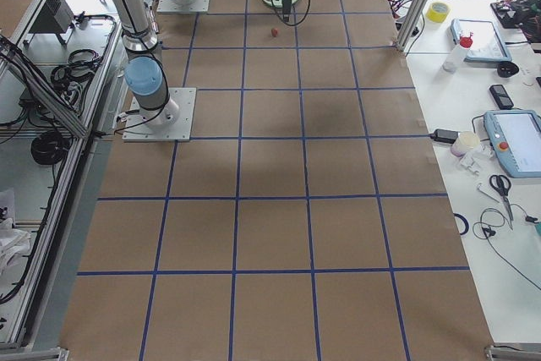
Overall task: Collect all strawberries into plate
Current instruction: 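Reach the left gripper to the center strawberry and grasp it while the right rises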
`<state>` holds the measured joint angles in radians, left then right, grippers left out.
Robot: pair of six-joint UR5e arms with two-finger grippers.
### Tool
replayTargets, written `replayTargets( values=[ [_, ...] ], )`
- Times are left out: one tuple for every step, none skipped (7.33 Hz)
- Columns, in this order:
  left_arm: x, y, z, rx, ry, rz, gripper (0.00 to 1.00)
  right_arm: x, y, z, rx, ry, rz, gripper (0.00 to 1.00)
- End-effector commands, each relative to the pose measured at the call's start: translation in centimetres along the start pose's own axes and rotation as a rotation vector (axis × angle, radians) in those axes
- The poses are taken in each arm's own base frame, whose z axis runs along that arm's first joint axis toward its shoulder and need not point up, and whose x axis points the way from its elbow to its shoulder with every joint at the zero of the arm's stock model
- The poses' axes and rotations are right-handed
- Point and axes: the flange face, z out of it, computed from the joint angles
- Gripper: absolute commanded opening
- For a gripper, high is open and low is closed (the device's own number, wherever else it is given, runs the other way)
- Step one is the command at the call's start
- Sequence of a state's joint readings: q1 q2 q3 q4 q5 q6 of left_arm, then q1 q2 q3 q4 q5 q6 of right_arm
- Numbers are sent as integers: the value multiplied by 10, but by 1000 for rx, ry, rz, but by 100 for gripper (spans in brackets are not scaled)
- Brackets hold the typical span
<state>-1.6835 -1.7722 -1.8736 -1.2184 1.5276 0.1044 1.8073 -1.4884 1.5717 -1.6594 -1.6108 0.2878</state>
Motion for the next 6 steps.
replayTargets(
  values=[
    [29, -6, 34, 31, 10, 302, 100, 4, -1, -34, 11, -7, -8, 100],
    [30, -6, 48, 18, 36, 435, 100, 4, -1, -38, 21, -17, -20, 100],
    [36, -6, 61, 11, 106, 434, 100, 13, -8, -43, 37, -22, -25, 100],
    [44, -12, 71, 45, 190, 441, 100, 32, -21, -50, 84, -28, 5, 100],
    [45, -10, 87, 33, 192, 442, 100, 46, -30, -53, 114, -37, 34, 100],
    [51, -6, 97, 34, 176, 455, 100, 48, -28, -57, 124, -29, 24, 100]
  ],
)
